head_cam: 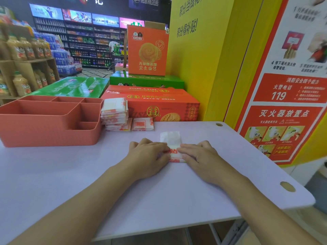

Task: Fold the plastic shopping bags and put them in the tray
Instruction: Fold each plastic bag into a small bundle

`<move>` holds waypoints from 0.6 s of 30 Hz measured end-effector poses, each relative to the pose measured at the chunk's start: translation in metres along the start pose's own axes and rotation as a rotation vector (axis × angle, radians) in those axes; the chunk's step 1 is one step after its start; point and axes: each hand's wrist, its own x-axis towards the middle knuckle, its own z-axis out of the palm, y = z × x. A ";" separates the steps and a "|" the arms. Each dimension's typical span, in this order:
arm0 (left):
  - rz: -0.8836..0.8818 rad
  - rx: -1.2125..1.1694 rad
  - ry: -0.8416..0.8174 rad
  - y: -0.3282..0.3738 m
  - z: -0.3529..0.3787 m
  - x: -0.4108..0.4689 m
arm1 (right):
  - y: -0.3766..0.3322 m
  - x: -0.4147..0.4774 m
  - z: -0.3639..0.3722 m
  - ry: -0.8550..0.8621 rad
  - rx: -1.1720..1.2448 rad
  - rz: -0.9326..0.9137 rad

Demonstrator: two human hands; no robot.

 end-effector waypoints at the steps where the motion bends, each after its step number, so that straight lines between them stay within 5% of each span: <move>1: -0.005 0.001 -0.015 0.001 -0.002 0.000 | 0.000 0.000 -0.001 -0.004 -0.001 0.004; 10: -0.012 -0.122 -0.080 -0.007 -0.010 -0.006 | 0.004 -0.007 -0.004 0.011 0.082 -0.062; 18: -0.070 -0.403 0.057 -0.008 -0.014 -0.004 | 0.008 -0.004 -0.001 0.161 0.347 0.001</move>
